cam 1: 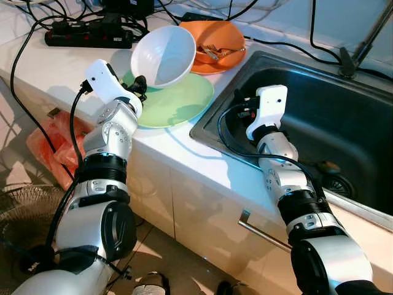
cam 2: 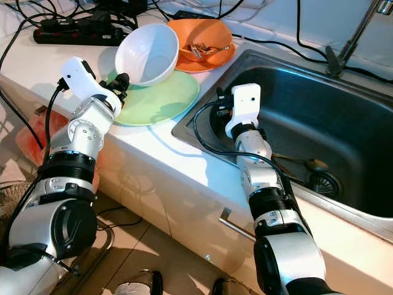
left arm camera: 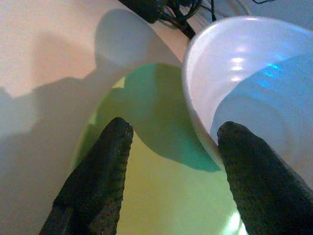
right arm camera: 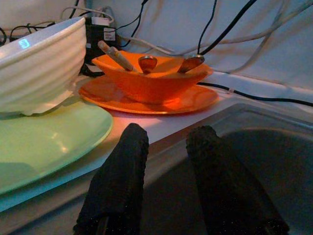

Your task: Kitchen organization

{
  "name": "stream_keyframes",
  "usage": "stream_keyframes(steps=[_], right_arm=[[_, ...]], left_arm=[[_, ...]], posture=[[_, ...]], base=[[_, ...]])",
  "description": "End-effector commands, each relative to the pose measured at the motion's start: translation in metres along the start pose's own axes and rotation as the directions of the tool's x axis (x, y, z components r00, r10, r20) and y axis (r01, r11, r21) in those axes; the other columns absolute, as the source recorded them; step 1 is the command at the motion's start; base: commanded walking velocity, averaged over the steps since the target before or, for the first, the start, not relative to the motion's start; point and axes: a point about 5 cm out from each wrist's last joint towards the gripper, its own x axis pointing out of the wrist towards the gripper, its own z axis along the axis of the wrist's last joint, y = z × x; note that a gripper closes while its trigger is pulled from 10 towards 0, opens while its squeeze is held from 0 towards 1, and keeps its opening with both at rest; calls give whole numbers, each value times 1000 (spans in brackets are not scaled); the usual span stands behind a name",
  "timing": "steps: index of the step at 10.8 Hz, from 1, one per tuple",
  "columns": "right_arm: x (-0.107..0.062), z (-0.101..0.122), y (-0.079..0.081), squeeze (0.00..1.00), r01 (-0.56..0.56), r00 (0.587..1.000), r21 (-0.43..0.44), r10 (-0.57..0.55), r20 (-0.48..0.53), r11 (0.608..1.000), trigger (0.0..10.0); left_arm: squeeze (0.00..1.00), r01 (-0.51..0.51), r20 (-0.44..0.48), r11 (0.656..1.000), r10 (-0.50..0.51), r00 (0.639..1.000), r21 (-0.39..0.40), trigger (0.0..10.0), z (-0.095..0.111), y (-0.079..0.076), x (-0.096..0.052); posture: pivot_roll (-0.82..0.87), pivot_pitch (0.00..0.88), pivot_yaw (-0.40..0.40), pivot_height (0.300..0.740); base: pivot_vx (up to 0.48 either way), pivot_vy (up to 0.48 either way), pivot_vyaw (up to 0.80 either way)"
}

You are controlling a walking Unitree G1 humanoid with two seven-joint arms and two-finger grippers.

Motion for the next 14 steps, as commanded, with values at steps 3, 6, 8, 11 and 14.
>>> stream_keyframes(steps=[3,6,8,11,14], right_arm=[[0,-1,-3,0,13,1000,3,-13,-8,1000,10000],[0,-1,-4,0,22,1000,2,-22,-12,1000,10000],[0,-1,-6,0,34,999,0,-34,-18,999,10000],[0,-1,-6,0,36,999,0,-36,-15,999,10000],[-1,0,-7,0,36,999,5,-36,-8,999,10000]], left_arm=[[0,-12,-68,999,10,998,-33,0,-21,-4,2],[0,-8,-68,999,5,998,-40,0,-22,-6,2],[0,9,-58,999,-11,998,-35,471,-18,-10,3],[0,67,13,995,-68,998,73,10000,-2,-25,-1],[0,74,118,960,-109,987,268,10000,11,-38,-28]], posture=[[98,122,-6,740],[99,121,-6,740],[100,120,-6,740],[94,123,-3,740],[99,125,-7,740]], base=[[0,0,0],[0,0,0],[0,0,0],[0,0,0],[0,0,0]])
